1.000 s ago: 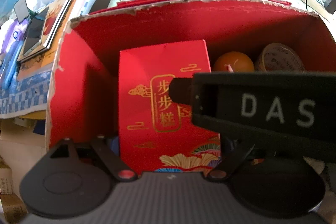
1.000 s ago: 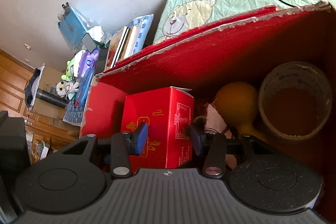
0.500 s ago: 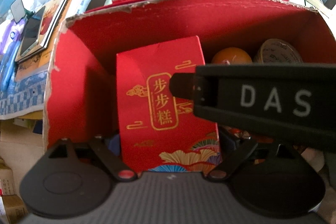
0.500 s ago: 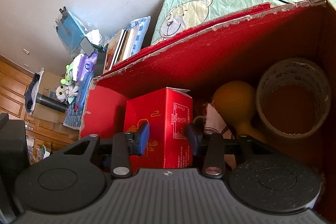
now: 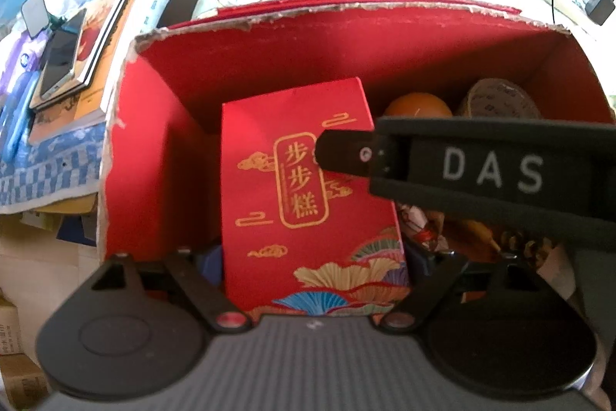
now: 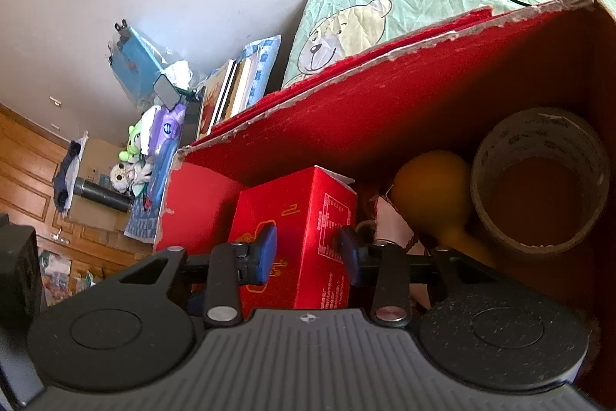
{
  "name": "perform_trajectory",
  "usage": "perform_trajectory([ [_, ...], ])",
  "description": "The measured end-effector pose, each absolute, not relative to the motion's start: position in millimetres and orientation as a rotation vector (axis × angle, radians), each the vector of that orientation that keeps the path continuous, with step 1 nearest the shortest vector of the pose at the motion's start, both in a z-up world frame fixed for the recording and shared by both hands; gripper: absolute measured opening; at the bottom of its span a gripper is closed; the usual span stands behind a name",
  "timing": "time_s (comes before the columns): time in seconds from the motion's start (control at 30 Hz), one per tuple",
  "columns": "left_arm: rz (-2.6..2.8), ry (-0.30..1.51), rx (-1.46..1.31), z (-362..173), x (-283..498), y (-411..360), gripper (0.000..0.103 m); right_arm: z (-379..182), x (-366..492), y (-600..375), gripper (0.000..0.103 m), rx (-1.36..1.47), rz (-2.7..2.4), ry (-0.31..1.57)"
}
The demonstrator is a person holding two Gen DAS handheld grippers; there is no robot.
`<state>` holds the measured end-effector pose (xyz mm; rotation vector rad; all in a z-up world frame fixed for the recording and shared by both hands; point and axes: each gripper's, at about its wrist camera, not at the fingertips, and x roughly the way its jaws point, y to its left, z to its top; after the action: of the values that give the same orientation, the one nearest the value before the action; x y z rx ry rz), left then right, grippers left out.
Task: Organize objects
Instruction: 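Lower the red gift box into the red box beside the shoe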
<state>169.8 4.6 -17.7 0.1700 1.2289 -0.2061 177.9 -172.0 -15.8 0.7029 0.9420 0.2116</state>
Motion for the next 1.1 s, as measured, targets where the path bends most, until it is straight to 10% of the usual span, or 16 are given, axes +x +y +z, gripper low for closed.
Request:
perform_trajectory([
  [1.1, -0.216, 1.107, 0.131, 0.2, 150.9, 23.6, 0.093, -14.7, 171.6, -174.4, 0.038, 0.728, 0.183, 0.906],
])
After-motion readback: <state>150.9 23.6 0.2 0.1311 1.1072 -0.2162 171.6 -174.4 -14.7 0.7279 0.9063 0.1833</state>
